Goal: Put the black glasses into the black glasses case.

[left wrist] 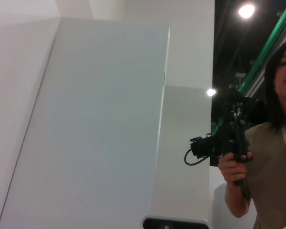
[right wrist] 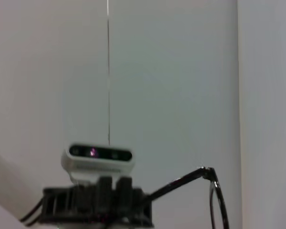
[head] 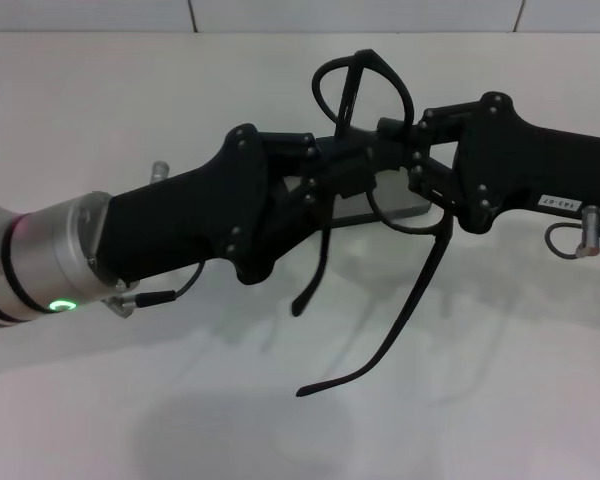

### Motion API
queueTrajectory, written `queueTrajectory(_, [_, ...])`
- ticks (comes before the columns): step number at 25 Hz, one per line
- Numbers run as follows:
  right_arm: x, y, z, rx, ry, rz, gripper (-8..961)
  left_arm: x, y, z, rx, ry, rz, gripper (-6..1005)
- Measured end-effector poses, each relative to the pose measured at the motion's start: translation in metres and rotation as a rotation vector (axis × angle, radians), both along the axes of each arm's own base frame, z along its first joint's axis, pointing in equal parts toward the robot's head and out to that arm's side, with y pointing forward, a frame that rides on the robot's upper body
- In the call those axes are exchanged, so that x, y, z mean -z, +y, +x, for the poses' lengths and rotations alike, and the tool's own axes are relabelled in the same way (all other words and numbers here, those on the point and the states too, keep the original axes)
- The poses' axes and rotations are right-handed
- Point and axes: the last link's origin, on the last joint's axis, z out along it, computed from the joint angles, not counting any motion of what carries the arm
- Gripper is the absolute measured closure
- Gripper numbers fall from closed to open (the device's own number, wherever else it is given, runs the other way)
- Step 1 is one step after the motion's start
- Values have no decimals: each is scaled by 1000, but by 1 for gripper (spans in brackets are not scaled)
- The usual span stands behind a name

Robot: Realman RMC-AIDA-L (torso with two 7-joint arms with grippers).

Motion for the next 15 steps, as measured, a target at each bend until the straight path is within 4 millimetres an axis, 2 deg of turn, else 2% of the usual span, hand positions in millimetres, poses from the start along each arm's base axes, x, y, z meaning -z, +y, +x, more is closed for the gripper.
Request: queueTrajectory(15, [7,0,-13,-64,16,-53,844,8,1,2,1,20,-15,922])
